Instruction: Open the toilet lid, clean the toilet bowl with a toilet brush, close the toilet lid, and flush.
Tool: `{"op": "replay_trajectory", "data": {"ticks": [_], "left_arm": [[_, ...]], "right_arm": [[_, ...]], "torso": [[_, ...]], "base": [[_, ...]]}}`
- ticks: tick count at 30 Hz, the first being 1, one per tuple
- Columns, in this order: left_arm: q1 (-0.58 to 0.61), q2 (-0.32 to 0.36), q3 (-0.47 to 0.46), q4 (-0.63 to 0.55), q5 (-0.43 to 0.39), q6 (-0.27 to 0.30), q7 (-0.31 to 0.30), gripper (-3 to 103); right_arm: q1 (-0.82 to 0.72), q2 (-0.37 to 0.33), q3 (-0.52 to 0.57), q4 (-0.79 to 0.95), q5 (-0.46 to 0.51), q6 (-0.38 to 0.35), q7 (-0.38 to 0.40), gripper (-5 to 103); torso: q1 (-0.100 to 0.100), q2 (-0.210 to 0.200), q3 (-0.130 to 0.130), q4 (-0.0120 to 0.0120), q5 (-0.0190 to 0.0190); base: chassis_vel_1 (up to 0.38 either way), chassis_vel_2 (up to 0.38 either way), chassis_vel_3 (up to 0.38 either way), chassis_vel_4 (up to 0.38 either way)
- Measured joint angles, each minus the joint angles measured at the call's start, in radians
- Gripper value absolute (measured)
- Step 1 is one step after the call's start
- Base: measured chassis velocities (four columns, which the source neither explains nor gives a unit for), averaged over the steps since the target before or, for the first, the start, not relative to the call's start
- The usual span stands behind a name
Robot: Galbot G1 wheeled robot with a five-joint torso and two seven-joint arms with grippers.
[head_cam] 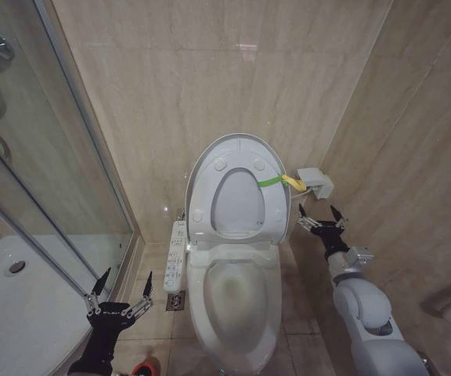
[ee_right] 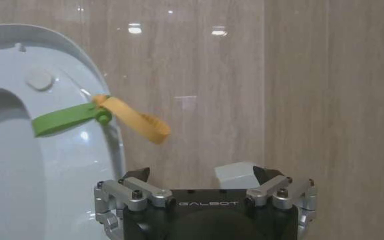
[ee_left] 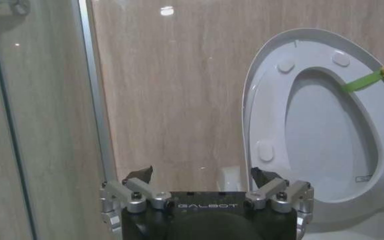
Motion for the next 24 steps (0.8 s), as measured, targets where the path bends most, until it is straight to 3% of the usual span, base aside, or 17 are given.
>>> {"op": "replay_trajectory", "data": {"ticks": [24], "left_arm": [[0.0,0.0,0.0,0.0,0.0,0.0,0.0,99]], "right_arm": [[0.243,-0.123,-0.061,-0.226,0.013,0.004,0.018,100]], "torso": [[0.0,0.0,0.0,0.0,-0.0002]], "base": [[0.0,0.0,0.0,0.0]]}}
